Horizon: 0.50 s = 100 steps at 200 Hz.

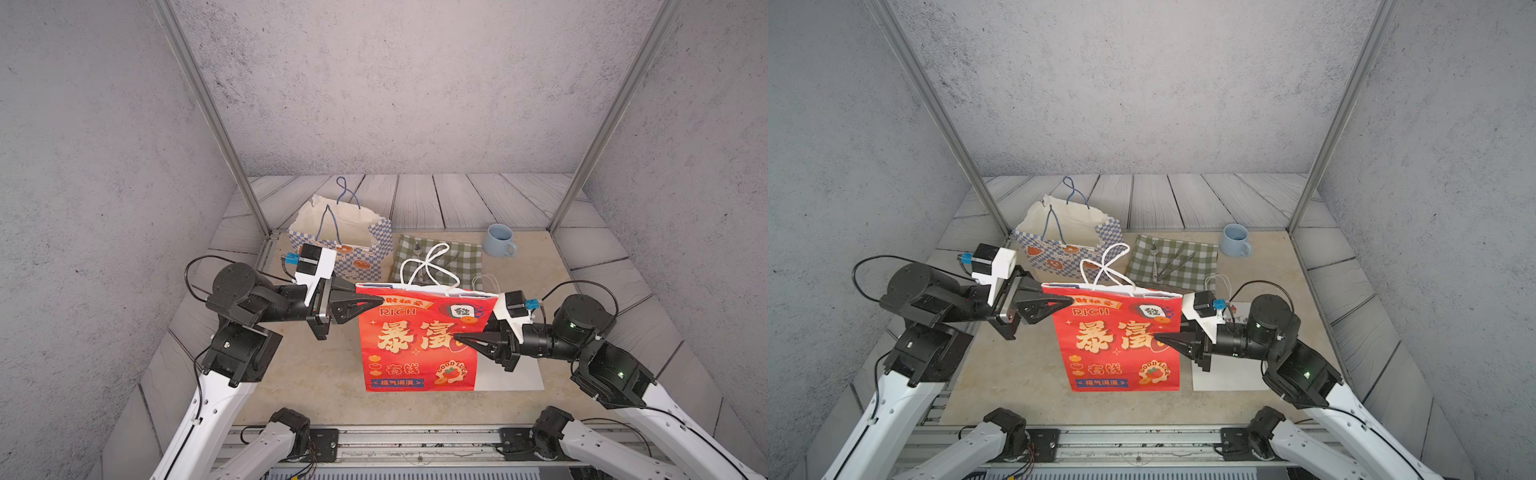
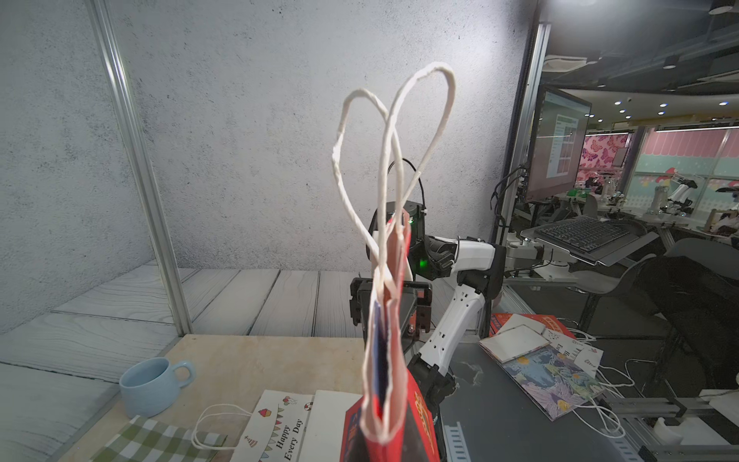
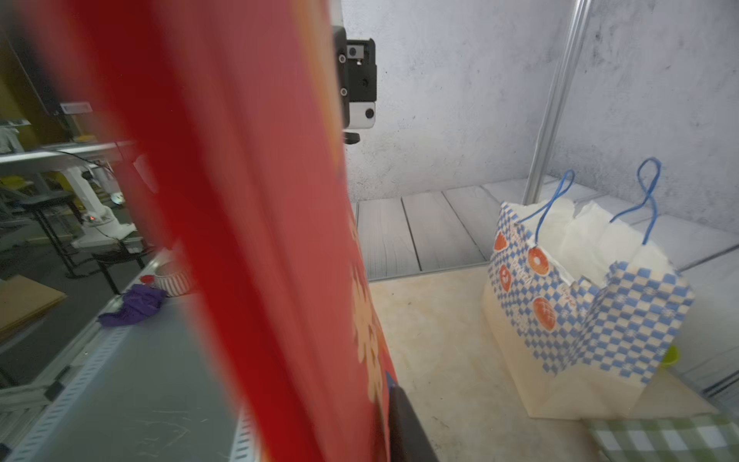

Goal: Put away the paper bag
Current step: Press the paper bag.

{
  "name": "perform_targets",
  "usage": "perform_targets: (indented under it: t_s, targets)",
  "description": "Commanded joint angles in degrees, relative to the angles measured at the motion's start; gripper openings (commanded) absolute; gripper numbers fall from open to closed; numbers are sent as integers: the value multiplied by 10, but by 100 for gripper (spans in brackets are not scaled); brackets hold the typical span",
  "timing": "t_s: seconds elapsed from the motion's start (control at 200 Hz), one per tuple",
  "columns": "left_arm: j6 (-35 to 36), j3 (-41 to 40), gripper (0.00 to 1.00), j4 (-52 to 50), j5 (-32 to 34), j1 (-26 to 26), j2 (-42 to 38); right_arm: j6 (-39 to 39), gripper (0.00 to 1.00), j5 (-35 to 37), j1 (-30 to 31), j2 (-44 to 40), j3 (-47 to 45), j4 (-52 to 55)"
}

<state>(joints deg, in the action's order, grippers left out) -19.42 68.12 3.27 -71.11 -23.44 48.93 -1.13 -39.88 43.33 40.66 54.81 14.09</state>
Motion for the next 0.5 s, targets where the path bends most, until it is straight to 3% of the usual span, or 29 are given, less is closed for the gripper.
perform_targets:
  t_s: [0.0, 0.045, 0.11, 0.185, 0.375, 0.495]
  targets:
    - [10, 13, 0, 18, 8, -7, -3, -5, 12, -14, 0, -2, 7, 6]
    - [14, 13, 0, 12, 8, -7, -3, -7, 21, -7, 0, -4, 7, 7]
    - [26, 14, 0, -5, 9, -7, -4, -13, 55, 17, 0, -9, 11, 11]
    - [38, 13, 0, -22, 8, -8, -4, -17, 75, 41, 0, -16, 15, 7]
    - [41, -2, 0, -30, 10, -9, -2, -38, 77, 57, 0, -7, 42, -48]
    - [45, -8, 0, -30, 11, -11, 0, -49, 69, 67, 0, 4, 58, -71]
